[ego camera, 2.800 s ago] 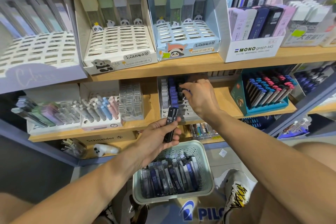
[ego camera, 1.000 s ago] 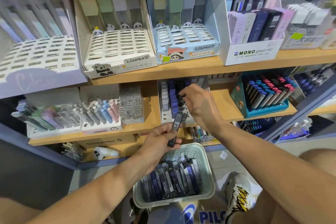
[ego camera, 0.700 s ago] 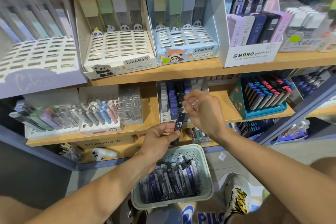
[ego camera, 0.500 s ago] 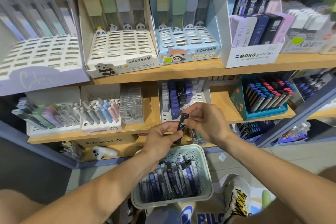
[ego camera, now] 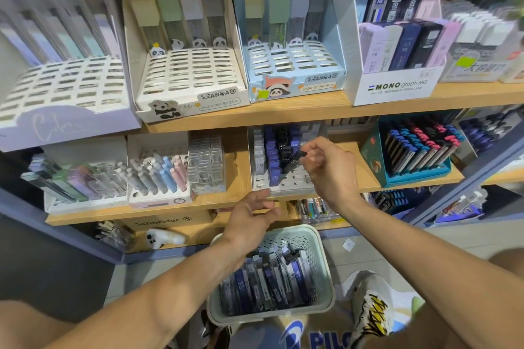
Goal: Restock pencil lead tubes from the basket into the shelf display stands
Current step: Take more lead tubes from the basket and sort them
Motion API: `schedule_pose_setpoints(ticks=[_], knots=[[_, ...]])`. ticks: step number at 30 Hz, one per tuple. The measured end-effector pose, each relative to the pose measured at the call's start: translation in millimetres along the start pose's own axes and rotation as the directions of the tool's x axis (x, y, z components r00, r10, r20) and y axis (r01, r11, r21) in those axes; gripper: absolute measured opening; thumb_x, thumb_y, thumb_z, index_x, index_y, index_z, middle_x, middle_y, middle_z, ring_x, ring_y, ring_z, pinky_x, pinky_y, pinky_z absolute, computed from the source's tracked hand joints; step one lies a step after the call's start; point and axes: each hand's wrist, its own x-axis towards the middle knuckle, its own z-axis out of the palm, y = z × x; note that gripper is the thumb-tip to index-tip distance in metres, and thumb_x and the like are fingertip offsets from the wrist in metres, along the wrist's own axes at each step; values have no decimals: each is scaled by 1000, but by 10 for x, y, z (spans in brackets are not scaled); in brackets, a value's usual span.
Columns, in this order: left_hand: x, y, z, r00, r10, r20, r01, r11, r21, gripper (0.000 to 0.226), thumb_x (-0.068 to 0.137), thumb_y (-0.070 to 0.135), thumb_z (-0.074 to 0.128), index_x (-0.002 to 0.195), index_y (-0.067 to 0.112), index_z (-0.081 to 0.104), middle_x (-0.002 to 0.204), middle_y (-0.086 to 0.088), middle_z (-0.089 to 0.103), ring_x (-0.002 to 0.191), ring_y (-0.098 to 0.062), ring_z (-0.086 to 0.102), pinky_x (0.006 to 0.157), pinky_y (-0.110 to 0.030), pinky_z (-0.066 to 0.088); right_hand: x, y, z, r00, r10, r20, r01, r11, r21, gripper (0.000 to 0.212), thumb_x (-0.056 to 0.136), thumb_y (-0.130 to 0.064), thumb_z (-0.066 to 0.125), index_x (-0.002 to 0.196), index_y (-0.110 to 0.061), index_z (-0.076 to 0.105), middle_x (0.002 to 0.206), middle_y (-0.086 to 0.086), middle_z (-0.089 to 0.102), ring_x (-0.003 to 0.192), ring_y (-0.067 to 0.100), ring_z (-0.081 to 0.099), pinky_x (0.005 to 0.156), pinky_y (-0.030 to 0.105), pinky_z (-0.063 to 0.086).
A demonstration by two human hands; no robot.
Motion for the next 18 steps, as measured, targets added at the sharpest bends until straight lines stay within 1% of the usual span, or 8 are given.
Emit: schedule_pose_setpoints(ticks=[2, 5, 6, 8, 10, 12, 15, 18], knots=[[12, -21, -10, 1000, -1, 1, 1, 1000, -1, 44, 96, 14, 72, 136, 29, 58, 122, 7, 67, 125, -16, 60, 117, -43, 44, 15, 6, 8, 999, -46, -7, 46, 998, -35, 15, 94, -4, 68, 102, -17, 68, 72, -13, 65, 67, -2, 61, 76, 23, 58], [30, -41, -24, 1000, 4, 2, -4, 1000, 10, 41, 97, 13, 72, 129, 34, 58, 127, 7, 66, 128, -17, 58, 117, -44, 43, 4, -1, 13, 983, -183, 3, 182, 977, -109, 21, 93, -2, 68, 109, -15, 62, 80, -6, 66, 71, 13, 64, 70, 34, 59], [39, -48, -27, 1000, 6, 4, -6, 1000, 14, 40, 97, 14, 72, 127, 35, 58, 128, 7, 65, 129, -17, 57, 118, -44, 43, 0, -2, 19, 974, -225, 5, 224, 967, -119, 22, 92, 0, 68, 108, -15, 61, 80, -3, 67, 72, 18, 65, 68, 38, 58], [59, -67, -35, 1000, 6, 7, -6, 1000, 22, 41, 97, 14, 72, 128, 36, 58, 129, 8, 65, 131, -17, 56, 118, -45, 42, 4, -2, 35, 958, -286, 5, 284, 951, -125, 20, 92, 2, 68, 104, -13, 62, 76, -1, 66, 71, 19, 64, 66, 40, 57], [67, -77, -39, 1000, 1, 11, -2, 999, 34, 47, 97, 16, 72, 137, 34, 56, 124, 9, 66, 130, -17, 57, 118, -46, 42, 17, -15, 53, 947, -321, 19, 321, 939, -125, 18, 92, 2, 68, 104, -12, 66, 76, 0, 67, 71, 18, 64, 66, 39, 57], [68, -83, -42, 1000, -4, 15, 3, 999, 39, 52, 97, 17, 72, 143, 33, 54, 120, 10, 68, 128, -18, 59, 118, -46, 42, 17, -30, 83, 943, -329, 43, 332, 935, -125, 18, 91, 2, 69, 104, -11, 70, 80, 1, 71, 72, 17, 66, 68, 36, 58], [63, -89, -51, 1000, -17, 20, 16, 999, 41, 55, 97, 19, 72, 146, 34, 52, 118, 13, 68, 128, -20, 60, 118, -46, 42, 3, 5, 147, 954, -294, 50, 298, 947, -116, 17, 90, 1, 71, 102, -11, 74, 85, 3, 74, 75, 17, 68, 71, 32, 59], [58, -93, -64, 999, -21, 40, 19, 998, 54, 54, 97, 20, 72, 144, 37, 52, 118, 13, 69, 126, -20, 62, 117, -45, 43, 5, 42, 157, 956, -291, 32, 292, 946, -141, 18, 89, 0, 73, 102, -11, 77, 89, 4, 76, 76, 18, 71, 72, 24, 54]])
